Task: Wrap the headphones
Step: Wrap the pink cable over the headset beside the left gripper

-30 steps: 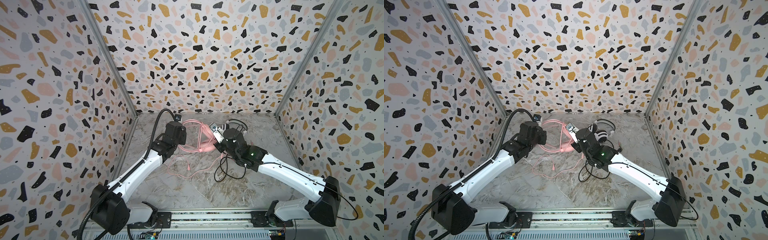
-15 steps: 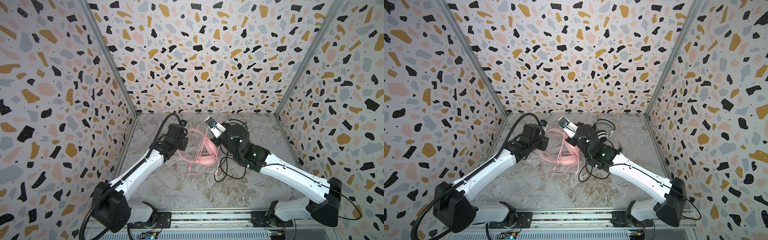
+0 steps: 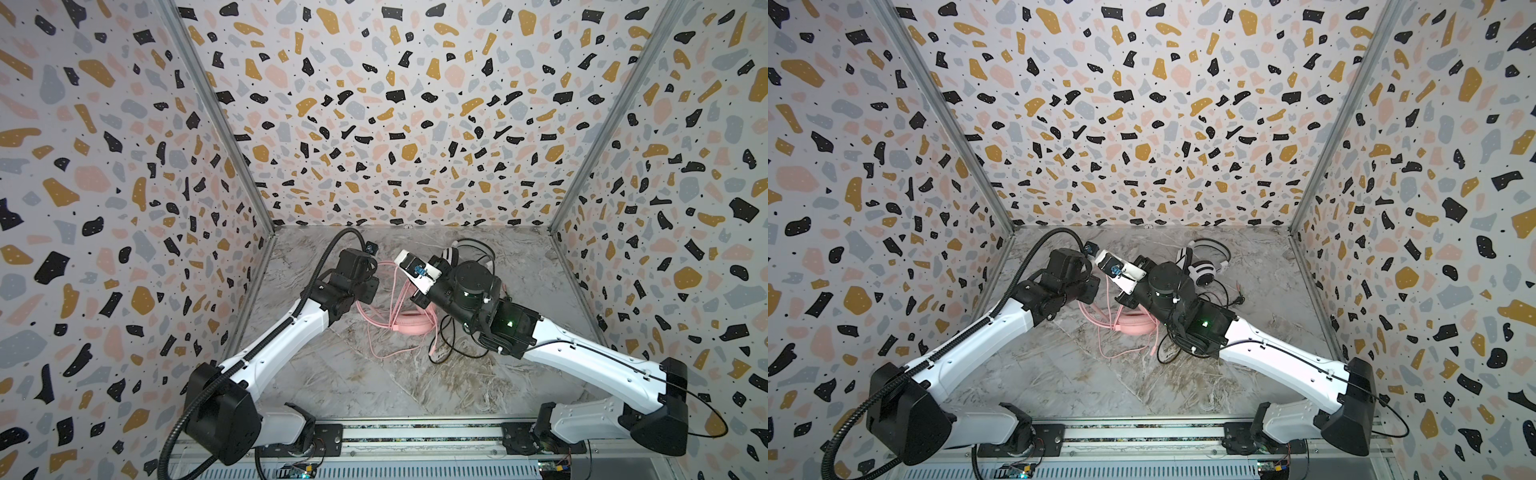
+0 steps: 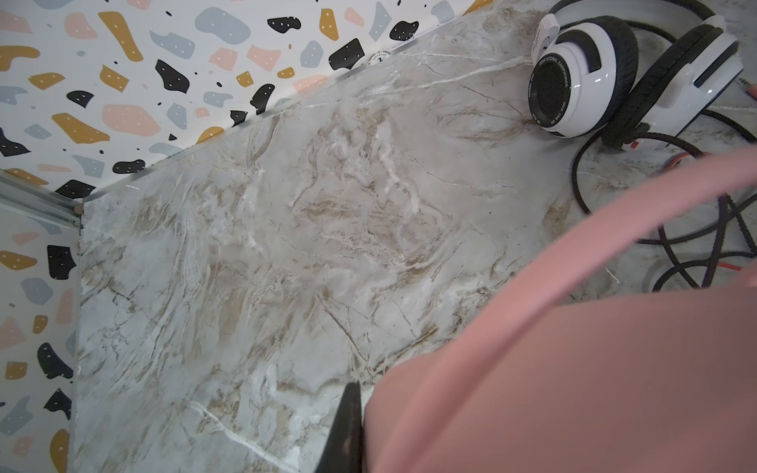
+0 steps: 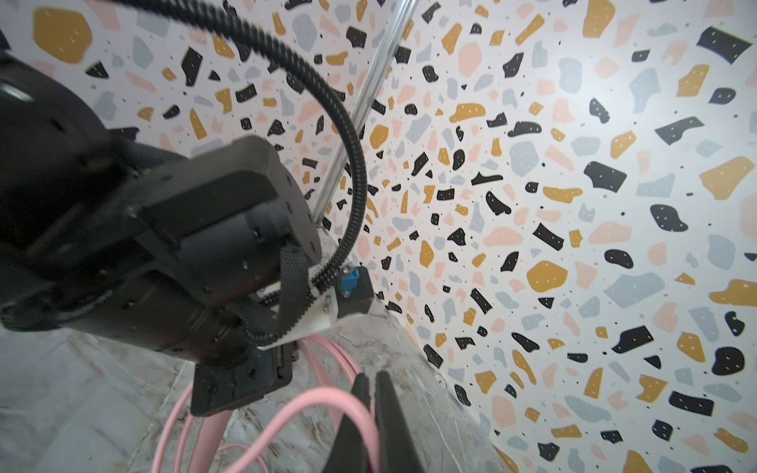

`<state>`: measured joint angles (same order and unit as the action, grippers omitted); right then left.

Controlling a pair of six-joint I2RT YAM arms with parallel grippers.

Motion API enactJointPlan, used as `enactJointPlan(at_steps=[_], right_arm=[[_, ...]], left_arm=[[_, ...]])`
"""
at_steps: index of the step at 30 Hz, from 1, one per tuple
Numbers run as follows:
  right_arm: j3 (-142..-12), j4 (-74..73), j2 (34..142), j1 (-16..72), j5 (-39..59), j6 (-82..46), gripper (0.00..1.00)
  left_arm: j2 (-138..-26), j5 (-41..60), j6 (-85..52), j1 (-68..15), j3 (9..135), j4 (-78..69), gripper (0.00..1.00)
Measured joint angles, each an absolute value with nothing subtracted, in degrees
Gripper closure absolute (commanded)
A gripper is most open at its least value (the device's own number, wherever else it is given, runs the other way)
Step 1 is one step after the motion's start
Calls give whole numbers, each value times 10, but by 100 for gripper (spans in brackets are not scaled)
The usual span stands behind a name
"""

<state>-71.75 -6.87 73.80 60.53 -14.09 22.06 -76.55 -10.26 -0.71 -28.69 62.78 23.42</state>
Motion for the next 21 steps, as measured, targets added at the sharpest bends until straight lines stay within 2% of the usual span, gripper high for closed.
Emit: enactJointPlan(at_steps=[4, 13, 21], right_arm=[[-718, -67, 735, 585, -144, 211, 99], [-754, -3, 798, 459, -139, 145, 97], [-756, 26, 836, 376, -60, 78, 94]], left_arm=[[-768, -91, -9, -287, 628, 233, 100], [-758, -57, -6, -287, 627, 215, 100], [-722, -12, 0, -287, 611, 183, 100]])
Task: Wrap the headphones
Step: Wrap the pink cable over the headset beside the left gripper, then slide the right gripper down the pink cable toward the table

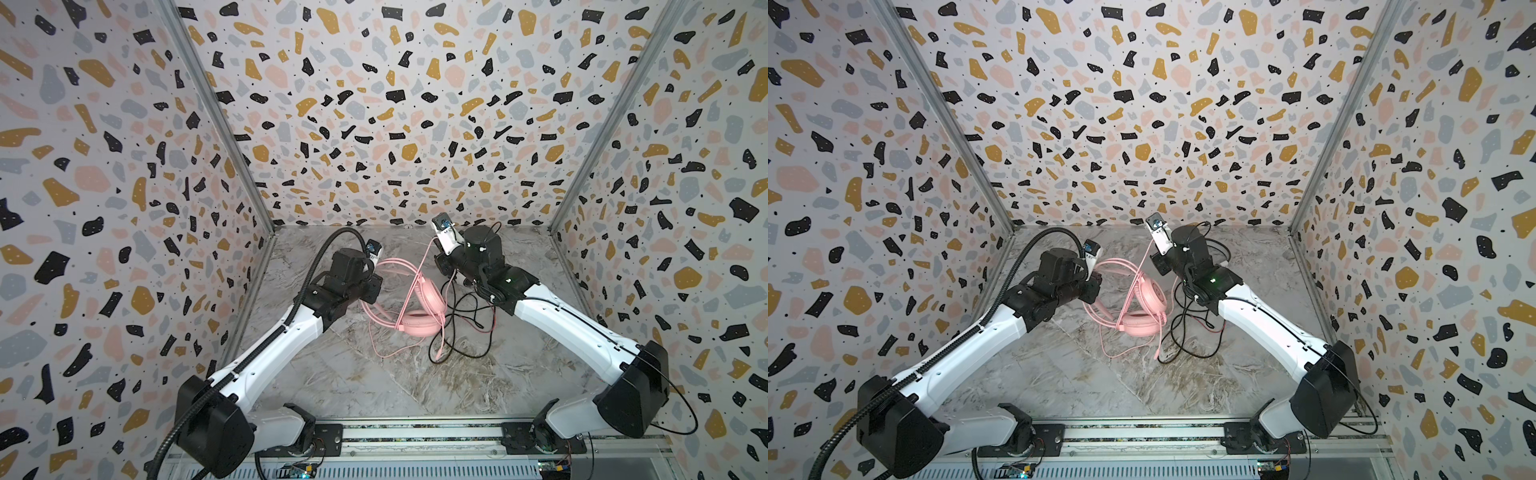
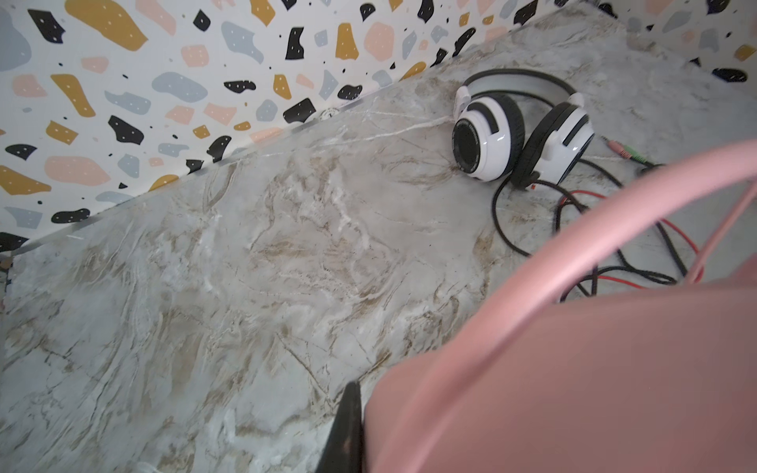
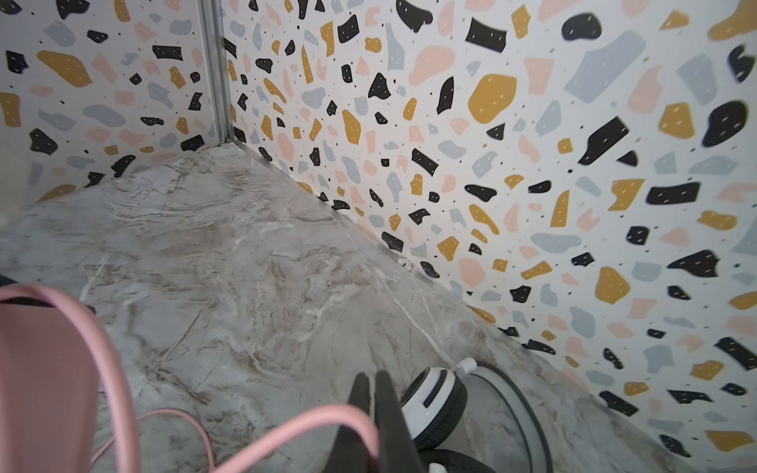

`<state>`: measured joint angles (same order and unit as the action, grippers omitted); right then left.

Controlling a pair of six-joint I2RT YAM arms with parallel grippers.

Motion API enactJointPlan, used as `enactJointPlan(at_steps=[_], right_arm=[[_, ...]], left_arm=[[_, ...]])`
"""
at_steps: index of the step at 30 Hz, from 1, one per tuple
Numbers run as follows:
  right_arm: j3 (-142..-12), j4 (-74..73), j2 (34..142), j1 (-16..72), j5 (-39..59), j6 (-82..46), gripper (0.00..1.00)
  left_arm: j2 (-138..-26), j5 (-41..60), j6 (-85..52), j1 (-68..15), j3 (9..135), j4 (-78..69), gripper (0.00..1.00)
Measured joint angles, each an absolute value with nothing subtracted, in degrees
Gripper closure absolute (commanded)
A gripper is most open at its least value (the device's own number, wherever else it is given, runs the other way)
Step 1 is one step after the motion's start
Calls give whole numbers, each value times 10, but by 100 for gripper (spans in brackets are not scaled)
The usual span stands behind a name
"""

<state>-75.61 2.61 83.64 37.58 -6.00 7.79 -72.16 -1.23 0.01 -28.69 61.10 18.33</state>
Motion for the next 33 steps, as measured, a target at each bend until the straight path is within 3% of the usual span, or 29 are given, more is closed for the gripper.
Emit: enactJointPlan(at_steps=[4, 18, 22, 33], right_arm=[[-730, 13, 844, 345, -1, 45, 86], [-629, -158, 967, 272, 246, -110, 73], [-628, -205, 1023, 262, 282, -149, 68], [-629, -300, 1147, 304, 319, -221, 68]], left_arm=[[-714, 4, 0, -287, 605, 170, 100], [-690, 100, 4, -263, 578, 152, 100], [-690, 124, 1, -251, 577, 147, 100], [-698, 204, -27, -201, 577, 128, 100]])
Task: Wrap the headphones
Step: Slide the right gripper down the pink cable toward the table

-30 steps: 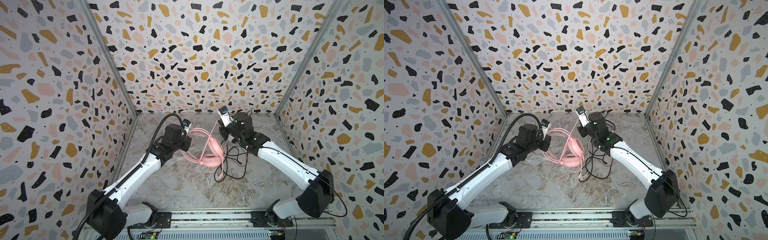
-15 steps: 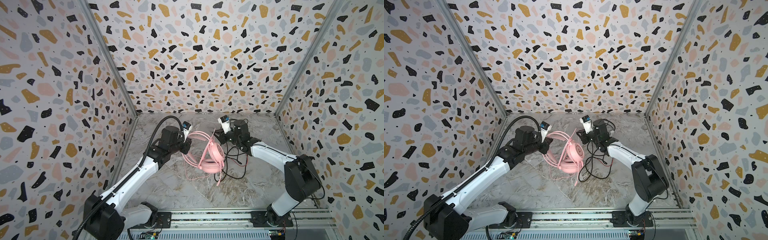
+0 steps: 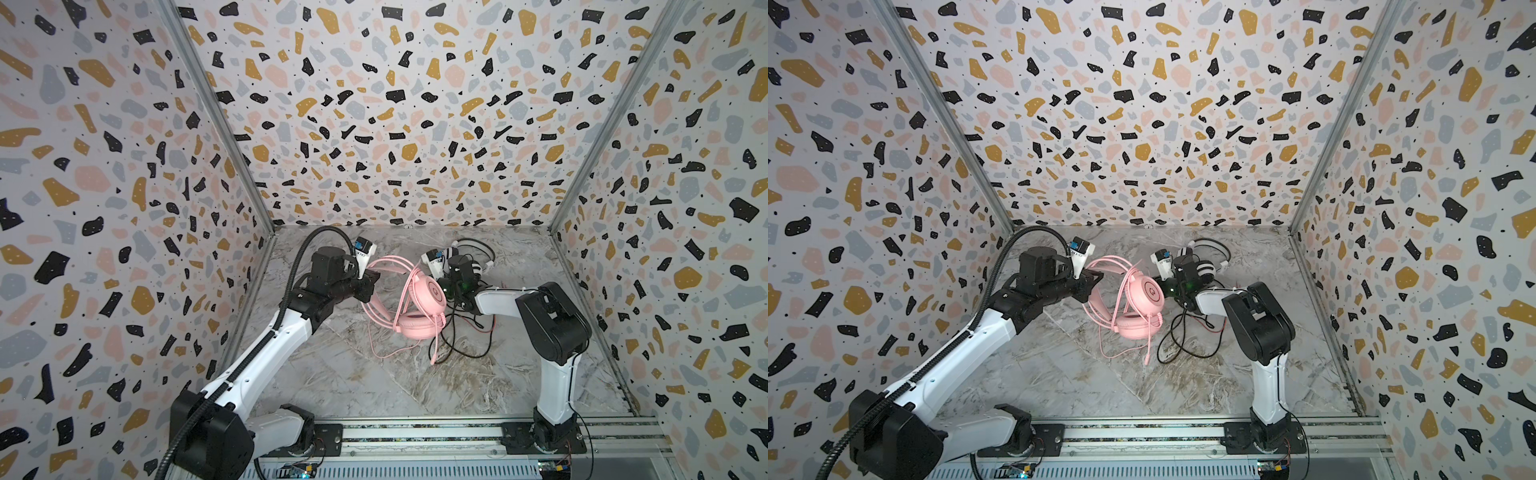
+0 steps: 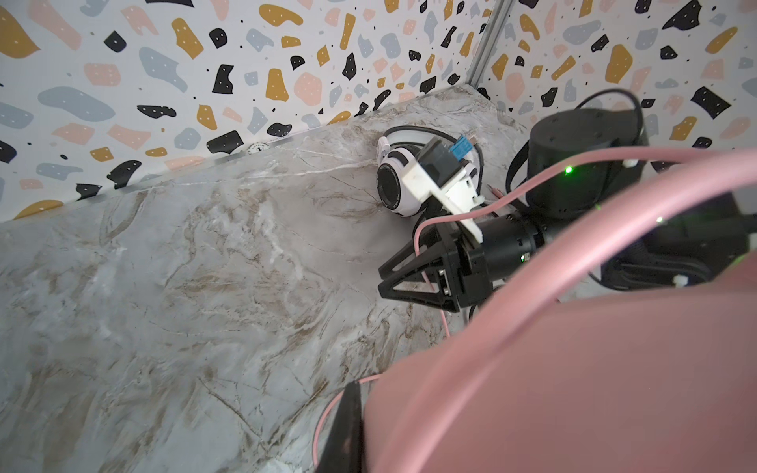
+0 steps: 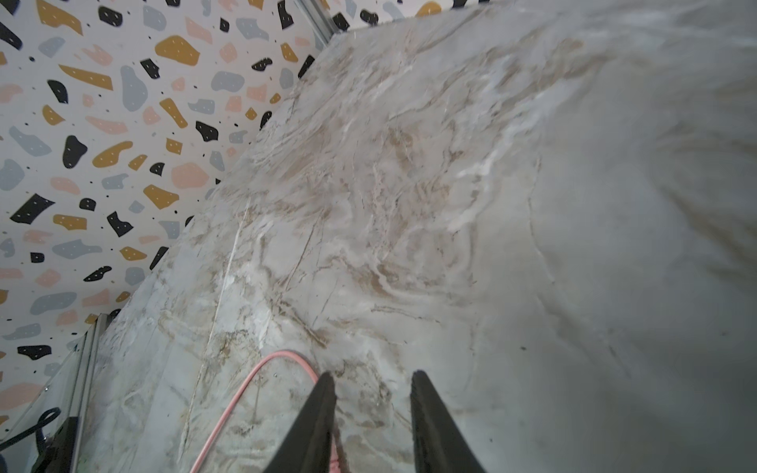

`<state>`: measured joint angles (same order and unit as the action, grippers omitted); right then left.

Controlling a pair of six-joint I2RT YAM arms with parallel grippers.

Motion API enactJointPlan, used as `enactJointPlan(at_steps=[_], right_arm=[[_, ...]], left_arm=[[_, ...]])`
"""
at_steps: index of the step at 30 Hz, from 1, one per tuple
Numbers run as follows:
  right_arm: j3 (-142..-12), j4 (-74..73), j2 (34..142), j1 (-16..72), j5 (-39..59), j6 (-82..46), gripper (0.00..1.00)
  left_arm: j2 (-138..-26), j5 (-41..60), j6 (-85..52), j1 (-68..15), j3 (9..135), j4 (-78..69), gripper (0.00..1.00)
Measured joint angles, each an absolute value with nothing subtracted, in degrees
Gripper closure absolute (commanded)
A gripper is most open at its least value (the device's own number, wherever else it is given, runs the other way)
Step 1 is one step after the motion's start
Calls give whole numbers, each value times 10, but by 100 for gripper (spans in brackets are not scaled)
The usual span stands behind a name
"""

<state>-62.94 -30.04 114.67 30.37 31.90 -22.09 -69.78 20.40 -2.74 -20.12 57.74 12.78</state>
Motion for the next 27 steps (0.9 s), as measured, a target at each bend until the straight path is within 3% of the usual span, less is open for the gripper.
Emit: enactJointPlan(at_steps=[6, 10, 18, 27], right_arm=[[-583, -370, 1154, 313, 321, -247, 89], [-542, -386, 1145, 317, 319, -253, 95], [-510, -386, 1089, 362, 283, -252, 96], [-511, -378, 1074, 445, 201, -270, 95]], left_arm=[[-698, 258, -75, -139, 562, 74, 100], [-706, 267, -117, -91, 554, 48, 100], [-735, 251, -213, -50, 544, -3, 100], [-873, 245, -341, -48, 631, -15, 100]])
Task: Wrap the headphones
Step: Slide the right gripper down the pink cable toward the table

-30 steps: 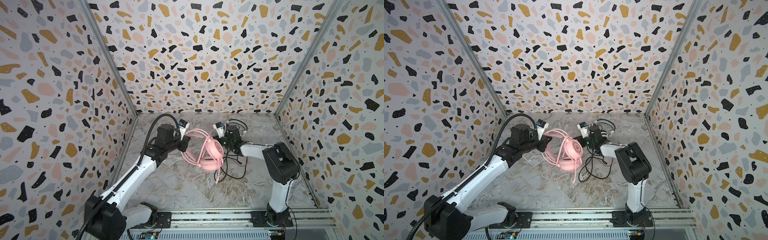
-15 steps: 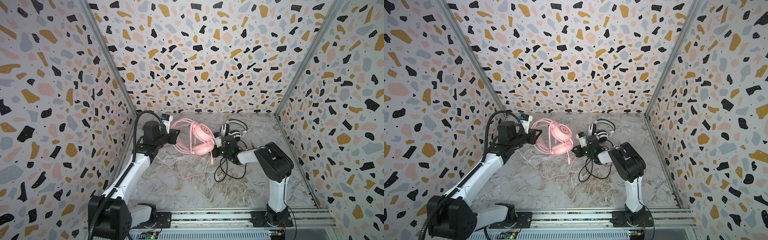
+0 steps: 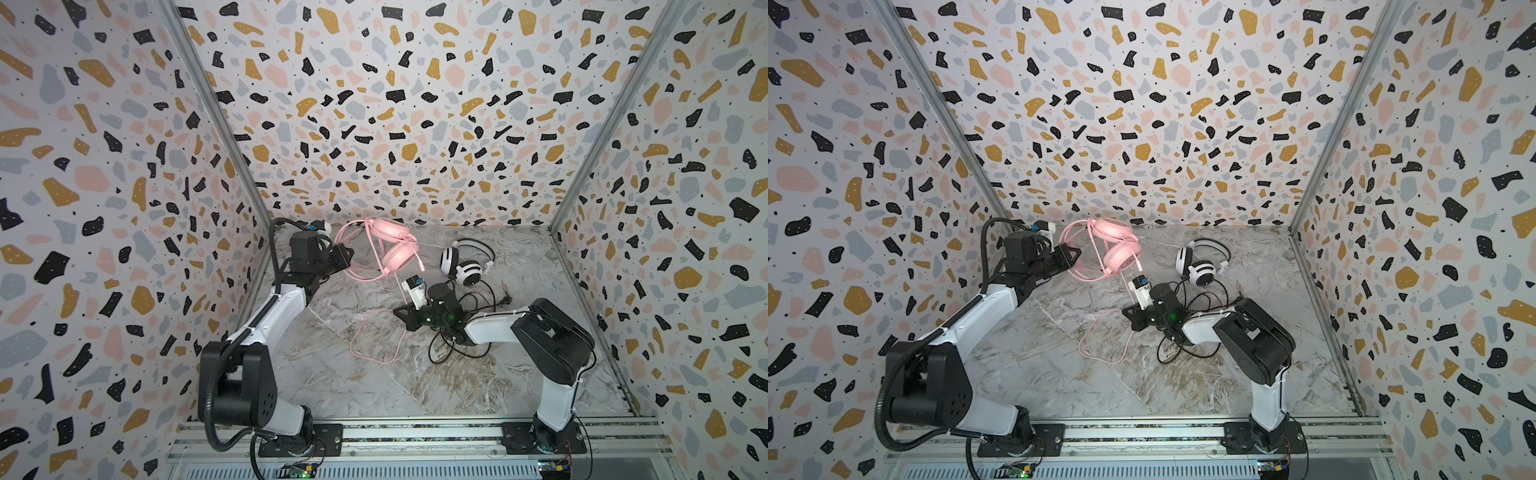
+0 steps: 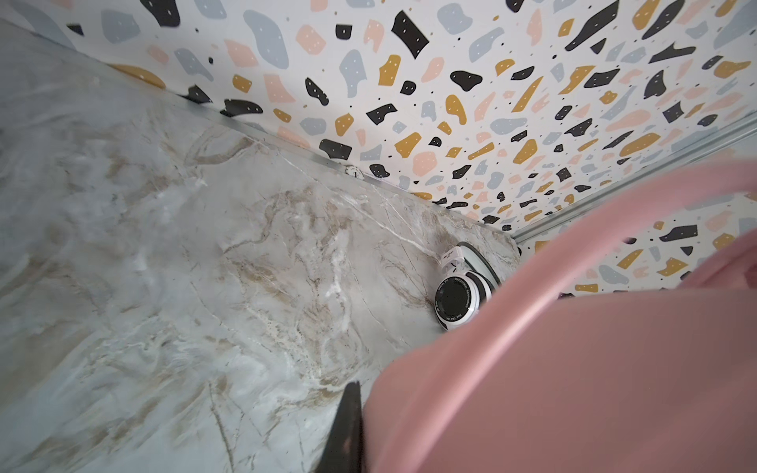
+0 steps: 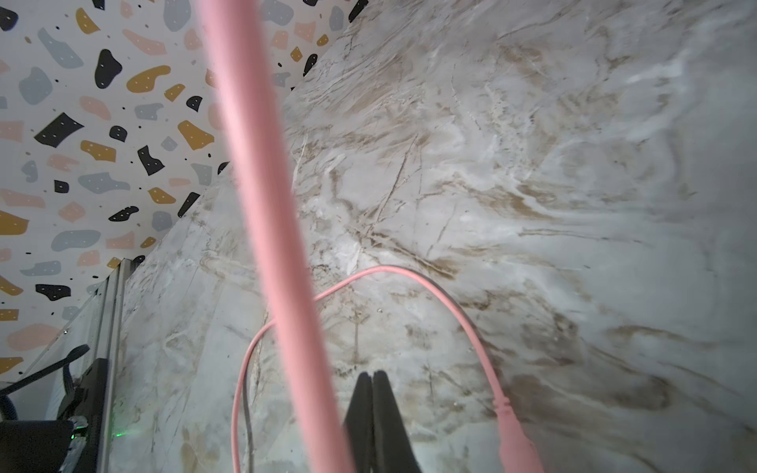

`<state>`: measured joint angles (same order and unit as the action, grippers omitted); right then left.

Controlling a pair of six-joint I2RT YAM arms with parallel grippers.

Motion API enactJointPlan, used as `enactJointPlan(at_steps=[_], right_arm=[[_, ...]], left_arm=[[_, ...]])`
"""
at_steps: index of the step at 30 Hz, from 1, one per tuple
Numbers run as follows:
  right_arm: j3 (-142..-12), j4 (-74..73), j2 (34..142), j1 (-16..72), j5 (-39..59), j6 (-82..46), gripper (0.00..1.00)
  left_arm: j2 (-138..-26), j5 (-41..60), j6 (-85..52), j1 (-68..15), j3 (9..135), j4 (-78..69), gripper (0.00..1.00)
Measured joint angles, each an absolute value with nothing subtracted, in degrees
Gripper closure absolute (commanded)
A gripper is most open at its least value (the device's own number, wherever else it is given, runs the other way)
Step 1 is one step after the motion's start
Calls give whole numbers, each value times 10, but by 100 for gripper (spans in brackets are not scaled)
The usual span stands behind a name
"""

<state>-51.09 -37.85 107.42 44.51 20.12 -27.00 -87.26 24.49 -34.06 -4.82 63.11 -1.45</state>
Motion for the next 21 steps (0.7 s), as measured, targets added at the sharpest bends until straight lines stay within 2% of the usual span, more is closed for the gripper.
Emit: enactJointPlan(at_steps=[5, 10, 21], right_arm=[[-535, -376, 1084, 472, 163, -292, 94], [-591, -334, 1108, 539, 120, -266, 94], [-526, -267, 1052, 579, 44, -231, 94]], left_arm=[[-914, 222, -356, -42, 657, -6, 100], [-913, 210, -362, -8, 646, -2, 100], [-908, 161, -355, 4, 636, 31, 100]])
